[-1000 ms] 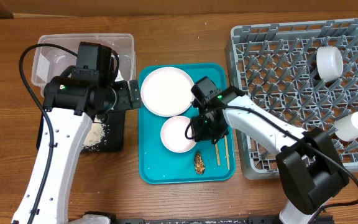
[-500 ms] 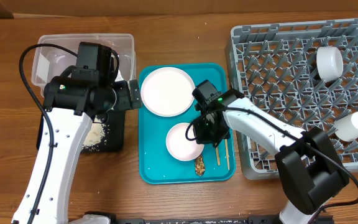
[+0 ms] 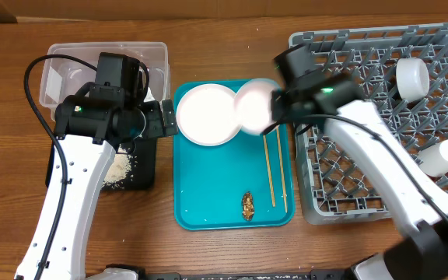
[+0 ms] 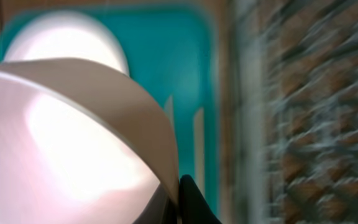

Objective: Sort waste into correct bins and load items into the dishwasher
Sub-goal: 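Carry the small plate with the right gripper and set it in the dish rack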

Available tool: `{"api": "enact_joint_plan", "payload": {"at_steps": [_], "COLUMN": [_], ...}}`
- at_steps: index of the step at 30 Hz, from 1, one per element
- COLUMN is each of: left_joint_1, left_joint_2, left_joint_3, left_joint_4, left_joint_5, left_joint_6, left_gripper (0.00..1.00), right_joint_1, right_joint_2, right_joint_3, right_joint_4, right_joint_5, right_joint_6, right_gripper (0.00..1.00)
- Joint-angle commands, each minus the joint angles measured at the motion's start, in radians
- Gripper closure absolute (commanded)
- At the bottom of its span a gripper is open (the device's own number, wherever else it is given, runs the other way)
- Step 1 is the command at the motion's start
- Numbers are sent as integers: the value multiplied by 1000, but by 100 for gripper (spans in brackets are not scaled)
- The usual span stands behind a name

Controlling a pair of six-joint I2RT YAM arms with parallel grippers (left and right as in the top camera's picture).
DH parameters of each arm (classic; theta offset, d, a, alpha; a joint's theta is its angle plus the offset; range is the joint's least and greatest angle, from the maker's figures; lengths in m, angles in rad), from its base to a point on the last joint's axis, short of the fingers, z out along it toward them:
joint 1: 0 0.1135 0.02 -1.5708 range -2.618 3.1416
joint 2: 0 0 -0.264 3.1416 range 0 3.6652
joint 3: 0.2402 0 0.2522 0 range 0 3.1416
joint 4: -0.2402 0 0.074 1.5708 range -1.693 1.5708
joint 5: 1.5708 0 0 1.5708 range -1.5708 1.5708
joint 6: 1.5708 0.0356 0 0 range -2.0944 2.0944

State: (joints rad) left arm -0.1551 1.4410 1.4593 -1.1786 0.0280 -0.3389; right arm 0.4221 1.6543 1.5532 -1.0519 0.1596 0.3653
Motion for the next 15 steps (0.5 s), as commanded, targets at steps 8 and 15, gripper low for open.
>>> {"api": "enact_joint_plan", "payload": {"at_steps": [8, 15], "left_joint_1": [5, 5], "left_joint_2": [5, 5], "left_joint_3": [-6, -6], "left_joint_4": [9, 8], "left_joint_5": [-10, -9], "left_joint_6": [-13, -13], "left_gripper": [0, 0], "right_joint_1": [-228, -336], "right_joint_2": [-20, 92], "right_joint_3": [23, 22], "right_joint_4": [245, 362], "right_joint_5": [735, 984], "right_joint_6": [-28, -28], "right_gripper": [96, 96]}}
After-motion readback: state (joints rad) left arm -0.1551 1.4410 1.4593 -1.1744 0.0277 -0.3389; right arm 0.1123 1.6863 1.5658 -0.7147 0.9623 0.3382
